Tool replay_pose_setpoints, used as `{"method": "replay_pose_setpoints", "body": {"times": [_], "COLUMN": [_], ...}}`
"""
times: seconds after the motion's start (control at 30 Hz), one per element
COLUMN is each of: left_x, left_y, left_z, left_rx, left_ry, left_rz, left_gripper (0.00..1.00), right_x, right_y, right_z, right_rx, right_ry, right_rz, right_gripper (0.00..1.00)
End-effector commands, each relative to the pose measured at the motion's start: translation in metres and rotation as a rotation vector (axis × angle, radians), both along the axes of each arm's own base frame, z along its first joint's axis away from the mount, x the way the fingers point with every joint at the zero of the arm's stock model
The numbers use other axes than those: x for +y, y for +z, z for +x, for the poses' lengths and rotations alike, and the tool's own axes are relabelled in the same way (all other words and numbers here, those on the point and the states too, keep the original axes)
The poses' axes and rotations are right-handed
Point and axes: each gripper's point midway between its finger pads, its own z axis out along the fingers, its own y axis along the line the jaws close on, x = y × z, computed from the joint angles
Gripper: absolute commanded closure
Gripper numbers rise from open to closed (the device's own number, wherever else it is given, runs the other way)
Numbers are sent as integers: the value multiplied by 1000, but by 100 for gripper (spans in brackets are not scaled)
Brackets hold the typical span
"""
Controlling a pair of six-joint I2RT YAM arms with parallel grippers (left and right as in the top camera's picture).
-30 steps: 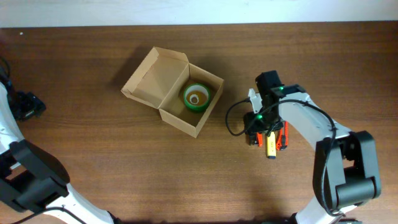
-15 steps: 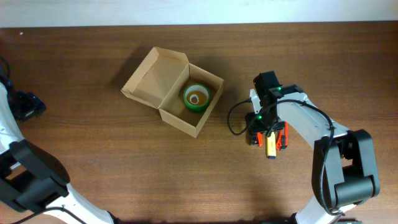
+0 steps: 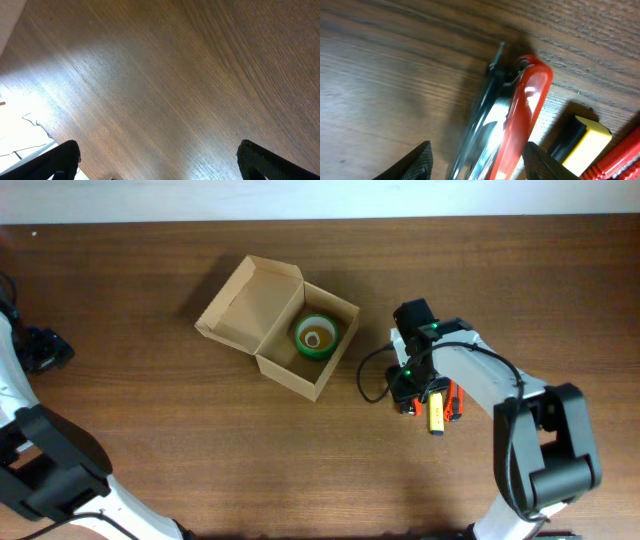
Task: Pack container
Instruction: 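Grasp the red box cutter with the right gripper, then lower the red box cutter into the box beside the tapes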
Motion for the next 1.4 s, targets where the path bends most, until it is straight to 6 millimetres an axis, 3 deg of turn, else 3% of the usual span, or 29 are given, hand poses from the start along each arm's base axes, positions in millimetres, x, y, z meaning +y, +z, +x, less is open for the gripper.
{"method": "replay_pose_setpoints", "body": {"times": [0.0, 0.23, 0.33, 0.43, 0.5, 0.6, 0.7, 0.77, 0.9, 1.03, 1.1, 1.2, 1.37], "left_x": [0, 0, 0, 0, 0, 0, 0, 0, 0, 0, 0, 0, 0], "left_y": [8, 8, 8, 8, 8, 8, 8, 8, 8, 8, 8, 8, 8], "left_z": [-3, -3, -3, -3, -3, -3, -3, -3, -3, -3, -3, -3, -3], "left_rx": [-16, -16, -16, -16, -16, -16, -16, -16, -16, -16, -16, -16, -16], "left_ry": [-6, -6, -6, -6, -6, -6, -6, -6, -6, -6, -6, -6, -6], "left_rz": [7, 7, 7, 7, 7, 7, 7, 7, 7, 7, 7, 7, 7], "left_gripper": [0, 0, 0, 0, 0, 0, 0, 0, 0, 0, 0, 0, 0], "right_x": [0, 1, 1, 2, 3, 7, 13, 16, 24, 39, 51, 78, 143], "right_y": [-21, -31, -30, -29, -26, -13, 17, 51, 131, 232, 276, 311, 298], "right_z": [-10, -9, -8, -6, -2, 13, 42, 69, 119, 160, 165, 152, 102], "right_rx": [69, 77, 75, 68, 58, 27, -44, -120, -312, -572, -663, -701, -604], "right_ry": [1, -3, -3, -3, -3, -2, 33, 52, 84, 80, 97, 167, 477], "right_rz": [-13, -16, -15, -13, -11, -2, 5, -5, 3, 77, 157, 262, 291], "right_gripper": [42, 43, 59, 84, 95, 96, 96, 96, 96, 96, 96, 96, 96]}}
